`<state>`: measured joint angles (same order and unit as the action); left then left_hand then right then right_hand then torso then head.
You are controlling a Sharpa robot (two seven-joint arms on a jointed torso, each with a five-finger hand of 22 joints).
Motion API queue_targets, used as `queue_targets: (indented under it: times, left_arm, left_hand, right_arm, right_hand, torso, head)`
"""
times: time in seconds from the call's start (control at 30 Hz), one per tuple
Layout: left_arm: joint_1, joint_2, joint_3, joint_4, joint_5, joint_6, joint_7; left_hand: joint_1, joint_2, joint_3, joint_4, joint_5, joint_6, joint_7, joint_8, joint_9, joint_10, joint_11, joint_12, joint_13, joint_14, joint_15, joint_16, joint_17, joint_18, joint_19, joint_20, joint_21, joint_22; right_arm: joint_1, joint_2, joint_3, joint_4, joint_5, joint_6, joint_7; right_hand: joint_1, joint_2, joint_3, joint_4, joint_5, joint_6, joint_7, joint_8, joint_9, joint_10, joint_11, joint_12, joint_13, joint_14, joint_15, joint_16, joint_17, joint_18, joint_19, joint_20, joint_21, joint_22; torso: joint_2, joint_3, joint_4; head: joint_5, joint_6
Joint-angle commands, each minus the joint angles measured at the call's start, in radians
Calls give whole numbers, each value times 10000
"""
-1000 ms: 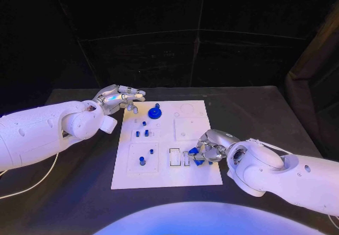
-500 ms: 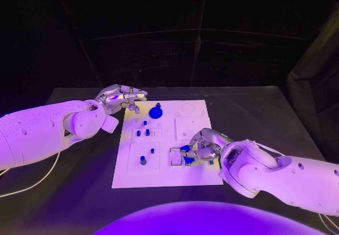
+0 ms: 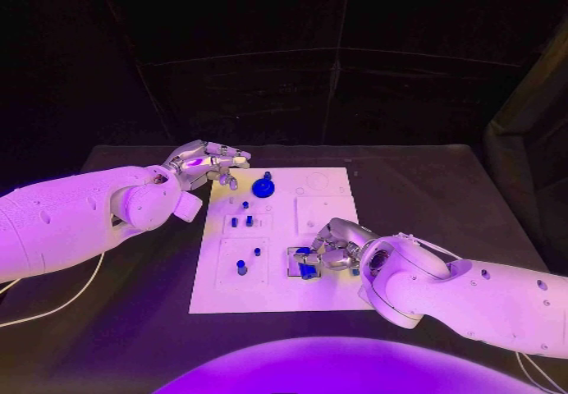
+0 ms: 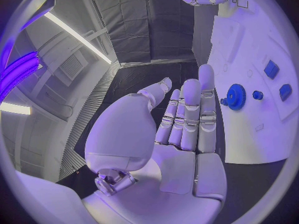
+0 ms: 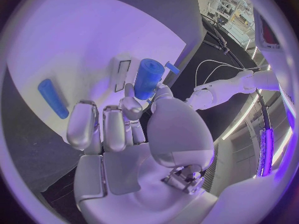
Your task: Assemble the parts on the task board
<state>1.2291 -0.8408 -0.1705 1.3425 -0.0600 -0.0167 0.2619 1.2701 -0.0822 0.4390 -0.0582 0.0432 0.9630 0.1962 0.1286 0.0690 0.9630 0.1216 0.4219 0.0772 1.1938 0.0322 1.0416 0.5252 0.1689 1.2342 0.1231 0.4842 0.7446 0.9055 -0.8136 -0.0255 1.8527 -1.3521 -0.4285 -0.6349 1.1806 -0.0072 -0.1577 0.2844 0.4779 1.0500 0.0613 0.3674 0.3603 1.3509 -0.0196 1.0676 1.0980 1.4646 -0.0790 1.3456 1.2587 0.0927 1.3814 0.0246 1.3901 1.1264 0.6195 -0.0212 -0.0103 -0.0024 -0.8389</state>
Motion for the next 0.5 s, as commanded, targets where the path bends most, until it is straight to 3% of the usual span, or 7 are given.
queue_targets:
  times: [0.03, 0.5]
  left_arm:
    - [18, 7, 7, 27, -52, 107, 34]
    - [18, 16, 8, 32, -52, 103, 46]
  left_hand:
    - [18, -20, -11, -41, 69, -89, 2, 44, -14, -71, -5, 26, -10, -74, -8, -49, -10, 122, 33, 34, -42, -9]
    - [34, -21, 11, -64, 69, -103, 7, 55, -13, -89, -1, 45, -16, -87, -5, -44, -32, 122, 31, 35, -51, -18]
  right_arm:
    - [16, 78, 8, -36, -460, 359, -532]
    - [16, 415, 10, -223, -1074, -113, -620]
  right_hand:
    - [-161, 12, -80, 30, -143, 172, -96, -48, 6, 99, -26, 30, 39, 525, -83, 28, 4, -68, 47, -11, 64, 2]
    - [-288, 63, -257, 29, -538, 230, -105, -115, 15, 129, -35, 2, 77, 519, -93, 14, -1, -69, 51, -26, 60, 1]
  torso:
    - [-11, 10, -20]
    - [-2, 4, -8]
  head:
    - [19, -5]
    - [46, 16]
